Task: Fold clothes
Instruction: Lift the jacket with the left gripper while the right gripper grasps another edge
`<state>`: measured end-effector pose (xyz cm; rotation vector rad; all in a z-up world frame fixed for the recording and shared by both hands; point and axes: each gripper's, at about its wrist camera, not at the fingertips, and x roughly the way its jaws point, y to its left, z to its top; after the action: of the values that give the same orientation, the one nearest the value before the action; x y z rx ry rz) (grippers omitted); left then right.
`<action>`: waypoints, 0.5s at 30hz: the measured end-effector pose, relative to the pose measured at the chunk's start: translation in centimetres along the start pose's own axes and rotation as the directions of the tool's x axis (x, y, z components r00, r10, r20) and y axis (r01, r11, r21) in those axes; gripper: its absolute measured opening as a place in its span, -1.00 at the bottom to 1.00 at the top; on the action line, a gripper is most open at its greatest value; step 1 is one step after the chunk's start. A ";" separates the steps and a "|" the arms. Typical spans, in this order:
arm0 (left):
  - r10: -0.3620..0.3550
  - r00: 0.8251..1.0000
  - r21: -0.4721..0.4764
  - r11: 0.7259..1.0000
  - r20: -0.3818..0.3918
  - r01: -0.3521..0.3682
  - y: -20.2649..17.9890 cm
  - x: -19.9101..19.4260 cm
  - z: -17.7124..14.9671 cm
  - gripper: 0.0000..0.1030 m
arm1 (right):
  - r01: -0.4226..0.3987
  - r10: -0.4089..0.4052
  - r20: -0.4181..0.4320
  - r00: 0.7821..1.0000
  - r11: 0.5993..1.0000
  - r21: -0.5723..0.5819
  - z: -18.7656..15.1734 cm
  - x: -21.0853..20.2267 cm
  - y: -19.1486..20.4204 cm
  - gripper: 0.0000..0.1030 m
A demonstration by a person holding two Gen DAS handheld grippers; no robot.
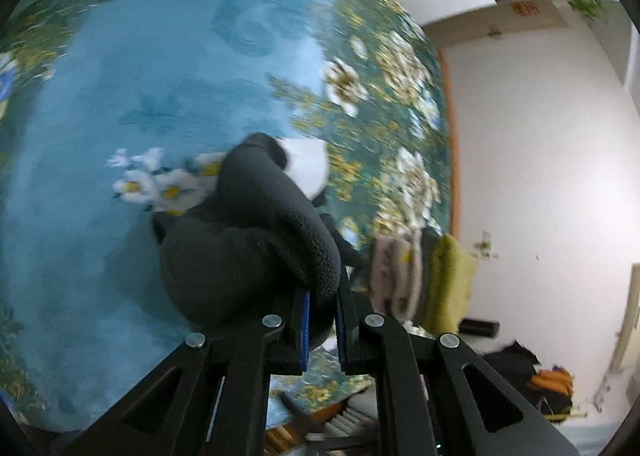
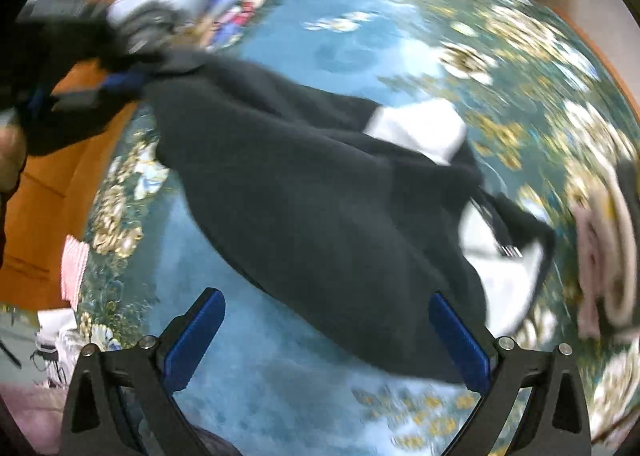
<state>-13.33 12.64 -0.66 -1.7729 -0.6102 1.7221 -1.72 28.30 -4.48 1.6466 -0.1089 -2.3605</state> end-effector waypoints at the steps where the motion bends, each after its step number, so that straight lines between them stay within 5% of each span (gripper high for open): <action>1: -0.003 1.000 0.014 1.000 -0.011 0.004 -0.6 0.4 0.3 -0.81 | 0.007 -0.007 -0.001 1.000 1.000 -0.007 0.6 0.5 0.4 0.98; 4: -0.002 0.999 0.051 0.999 -0.039 0.004 -1.6 1.3 1.3 -0.81 | -0.005 0.006 -0.032 0.999 0.999 0.051 1.9 2.3 -0.3 0.60; 6: 0.006 0.999 0.063 0.998 -0.054 -0.003 -1.9 1.9 1.9 -0.81 | -0.008 0.015 -0.059 0.998 0.994 0.110 2.4 3.4 -1.6 0.00; 9: 0.027 0.996 0.052 0.998 -0.085 -0.023 -1.1 3.0 2.7 -0.74 | 0.021 -0.010 -0.064 0.998 0.983 0.181 3.2 4.0 -4.7 -0.56; 11: 0.014 0.996 0.038 0.999 -0.093 -0.010 -0.5 3.2 3.0 -0.64 | 0.067 -0.054 -0.061 0.997 0.971 0.229 3.9 3.9 -7.4 -0.76; 15: -0.046 0.996 0.004 0.999 -0.073 0.047 0.5 3.0 3.8 -0.50 | 0.137 -0.118 -0.079 0.990 0.937 0.322 5.6 4.1 -13.3 -0.83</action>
<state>-16.99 14.66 -3.15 -1.7955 -0.6099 1.6188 -10.55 39.55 -9.04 1.9227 -0.4162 -2.4932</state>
